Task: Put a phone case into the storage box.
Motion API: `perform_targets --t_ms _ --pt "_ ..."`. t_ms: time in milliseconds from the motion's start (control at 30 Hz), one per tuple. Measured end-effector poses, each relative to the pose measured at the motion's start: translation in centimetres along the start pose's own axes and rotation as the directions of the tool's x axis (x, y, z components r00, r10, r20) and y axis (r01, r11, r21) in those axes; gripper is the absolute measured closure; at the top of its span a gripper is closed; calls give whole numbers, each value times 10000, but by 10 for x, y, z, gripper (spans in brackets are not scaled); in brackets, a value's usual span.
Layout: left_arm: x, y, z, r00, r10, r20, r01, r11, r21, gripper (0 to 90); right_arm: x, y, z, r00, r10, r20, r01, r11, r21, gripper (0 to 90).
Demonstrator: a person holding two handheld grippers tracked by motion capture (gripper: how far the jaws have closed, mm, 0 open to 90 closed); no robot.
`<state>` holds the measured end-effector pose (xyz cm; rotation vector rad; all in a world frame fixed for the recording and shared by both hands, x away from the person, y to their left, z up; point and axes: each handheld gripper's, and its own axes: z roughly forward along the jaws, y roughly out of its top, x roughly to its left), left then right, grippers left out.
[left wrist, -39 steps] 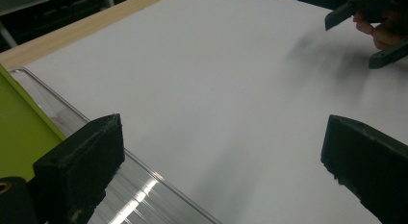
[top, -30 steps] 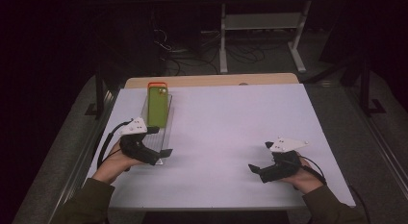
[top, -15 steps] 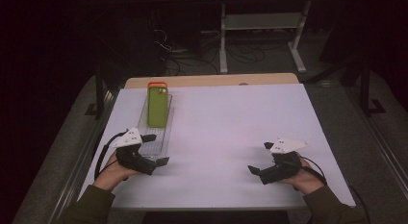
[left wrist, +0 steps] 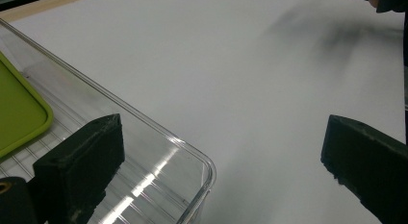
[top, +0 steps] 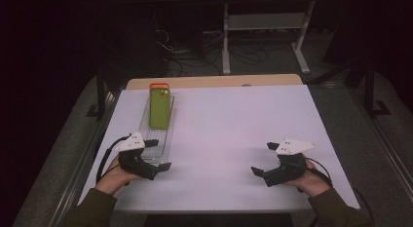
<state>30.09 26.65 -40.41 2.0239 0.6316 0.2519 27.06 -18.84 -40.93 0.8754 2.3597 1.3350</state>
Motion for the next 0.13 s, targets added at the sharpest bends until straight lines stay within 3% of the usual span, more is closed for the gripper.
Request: perform_targets --t_ms 133 --pt "0 0 0 10000 -23 6 23 10000 13 10 0 0 0 9999 -108 -16 108 9999 -78 8"
